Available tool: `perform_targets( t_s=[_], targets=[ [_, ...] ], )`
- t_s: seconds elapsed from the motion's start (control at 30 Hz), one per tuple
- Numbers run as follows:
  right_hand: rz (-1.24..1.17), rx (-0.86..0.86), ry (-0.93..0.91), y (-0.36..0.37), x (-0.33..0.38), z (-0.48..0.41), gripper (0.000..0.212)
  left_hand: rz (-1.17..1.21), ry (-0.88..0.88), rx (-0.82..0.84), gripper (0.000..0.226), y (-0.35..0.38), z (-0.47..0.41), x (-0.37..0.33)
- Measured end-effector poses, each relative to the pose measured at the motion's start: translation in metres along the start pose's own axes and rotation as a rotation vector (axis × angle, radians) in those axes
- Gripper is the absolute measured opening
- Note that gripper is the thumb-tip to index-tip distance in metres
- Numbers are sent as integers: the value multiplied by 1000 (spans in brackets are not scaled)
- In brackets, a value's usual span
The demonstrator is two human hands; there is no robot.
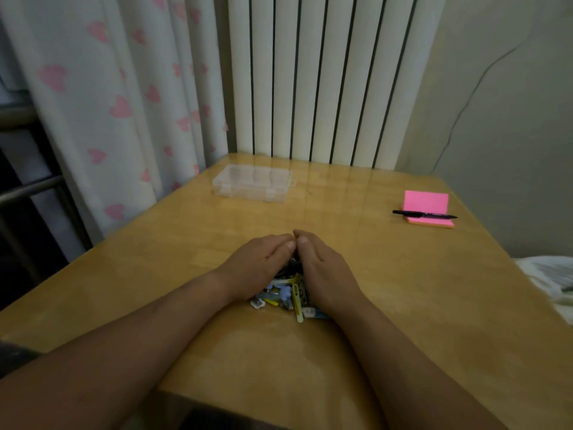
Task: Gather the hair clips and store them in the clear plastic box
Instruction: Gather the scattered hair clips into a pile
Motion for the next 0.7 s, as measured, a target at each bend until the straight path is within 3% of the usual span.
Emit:
perform_targets(
  t_s=[0.1,0.23,0.33,0.4,0.57,0.7],
  targets=[
    [-22,20,-15,0,5,2,48,70,-2,-32,33,-4,0,3],
    [-42,-18,-21,-4,6,2,42,151,12,-16,37,-5,0,1],
    [7,-163,6,-21,-2,-3,47,200,-25,-12,46,-7,-3,9],
    [-29,-278,118,-33,-11,-5,51,263,-115,-51,50,-11,-6,20],
    [-47,-142,154,-8,-5,2,55,412,-211,-29,52,-9,-9,25],
    [-118,-193,264,-16,-11,-13,56,474,-280,-62,49,-22,-21,35]
  ],
)
Point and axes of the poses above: each hand's wrist, its own z-axis away from the middle knuckle, its own y-axis out of the palm, x = y × z, the point moved 8 cm from there along -z, towards the middle knuckle, and after that the axes turned 9 degrees about -x, right-handed, at the moved point
